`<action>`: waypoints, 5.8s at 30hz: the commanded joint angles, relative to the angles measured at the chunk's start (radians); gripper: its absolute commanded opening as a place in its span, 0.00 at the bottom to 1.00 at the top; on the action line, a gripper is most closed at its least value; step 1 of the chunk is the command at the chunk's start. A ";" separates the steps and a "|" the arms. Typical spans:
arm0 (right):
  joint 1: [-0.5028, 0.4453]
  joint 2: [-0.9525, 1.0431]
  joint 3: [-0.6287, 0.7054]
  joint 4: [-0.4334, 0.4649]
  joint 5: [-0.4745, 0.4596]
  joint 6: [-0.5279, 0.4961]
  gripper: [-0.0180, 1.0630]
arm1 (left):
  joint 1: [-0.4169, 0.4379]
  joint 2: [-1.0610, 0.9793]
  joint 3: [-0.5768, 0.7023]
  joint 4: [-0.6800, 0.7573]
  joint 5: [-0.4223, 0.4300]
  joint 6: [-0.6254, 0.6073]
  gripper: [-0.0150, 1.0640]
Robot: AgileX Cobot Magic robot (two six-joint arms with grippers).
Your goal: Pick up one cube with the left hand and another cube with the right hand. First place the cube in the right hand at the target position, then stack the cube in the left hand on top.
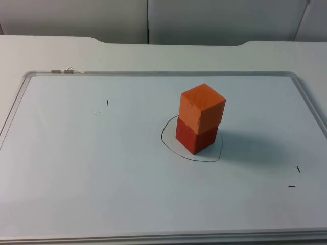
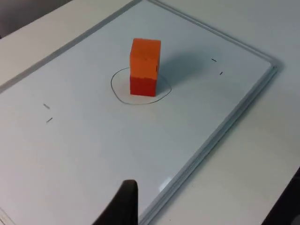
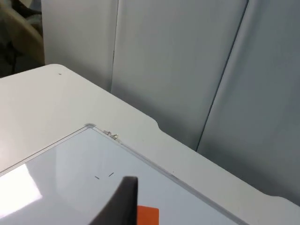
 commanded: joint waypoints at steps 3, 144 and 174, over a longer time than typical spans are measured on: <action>-0.001 -0.021 0.084 0.092 -0.072 -0.114 0.95 | -0.002 -0.184 0.103 0.056 0.035 -0.131 0.99; -0.001 -0.633 0.436 0.059 0.421 0.194 0.99 | -0.002 -0.397 0.220 0.122 0.069 -0.080 0.99; -0.539 -0.633 0.436 0.059 0.421 0.200 0.99 | 0.282 -0.397 0.220 0.124 0.069 -0.080 0.99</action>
